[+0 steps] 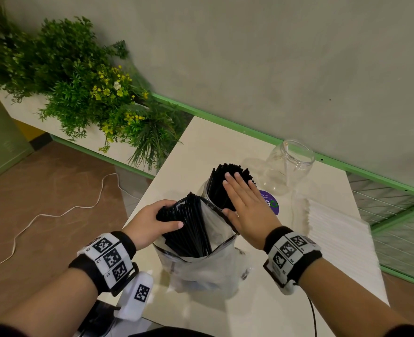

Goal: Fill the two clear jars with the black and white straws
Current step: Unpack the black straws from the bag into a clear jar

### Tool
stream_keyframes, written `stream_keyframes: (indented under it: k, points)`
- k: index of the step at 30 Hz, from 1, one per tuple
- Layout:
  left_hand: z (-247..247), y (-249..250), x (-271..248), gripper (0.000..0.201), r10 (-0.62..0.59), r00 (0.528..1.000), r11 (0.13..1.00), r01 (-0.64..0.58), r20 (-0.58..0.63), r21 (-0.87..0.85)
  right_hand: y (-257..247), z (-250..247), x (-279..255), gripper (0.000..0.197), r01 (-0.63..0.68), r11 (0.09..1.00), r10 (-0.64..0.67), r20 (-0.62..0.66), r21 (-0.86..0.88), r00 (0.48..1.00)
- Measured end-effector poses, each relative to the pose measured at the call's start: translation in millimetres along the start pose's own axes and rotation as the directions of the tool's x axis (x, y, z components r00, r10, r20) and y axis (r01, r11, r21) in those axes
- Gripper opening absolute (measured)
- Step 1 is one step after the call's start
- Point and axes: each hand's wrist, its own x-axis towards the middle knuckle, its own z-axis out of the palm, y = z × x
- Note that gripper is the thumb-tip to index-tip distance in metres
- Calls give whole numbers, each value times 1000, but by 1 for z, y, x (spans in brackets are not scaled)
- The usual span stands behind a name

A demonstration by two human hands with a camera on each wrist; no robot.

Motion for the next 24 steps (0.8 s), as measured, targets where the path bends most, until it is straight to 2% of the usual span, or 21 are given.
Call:
stream_keyframes:
  k: [3, 5, 7, 15, 21, 24]
  points:
    - [-1, 1, -1, 40, 2, 1000, 1000, -2, -2, 3, 6, -9, 10, 69, -123, 992, 124, -3, 28, 992]
    - [0, 1, -1, 40, 9, 1000, 1000, -9, -3, -4, 10, -12, 16, 71, -200, 980, 199, 58, 18, 978]
    - [0, 1, 0, 39, 17, 1000, 1000, -17, 2, -8, 13, -13, 18, 76, -205, 979, 204, 123, -2, 971]
    - [-1, -1, 3, 38, 13, 1000, 1000, -13, 1, -9, 19, -17, 27, 87, -147, 989, 145, 126, 9, 981]
    - [-1, -1, 6, 42, 6, 1000, 1000, -6, 16, -19, 14, -17, 52, 95, -200, 973, 181, 159, 116, 971]
    - [-1, -1, 6, 41, 14, 1000, 1000, -14, 20, -19, 10, -19, 64, 105, -274, 954, 258, 134, 119, 957]
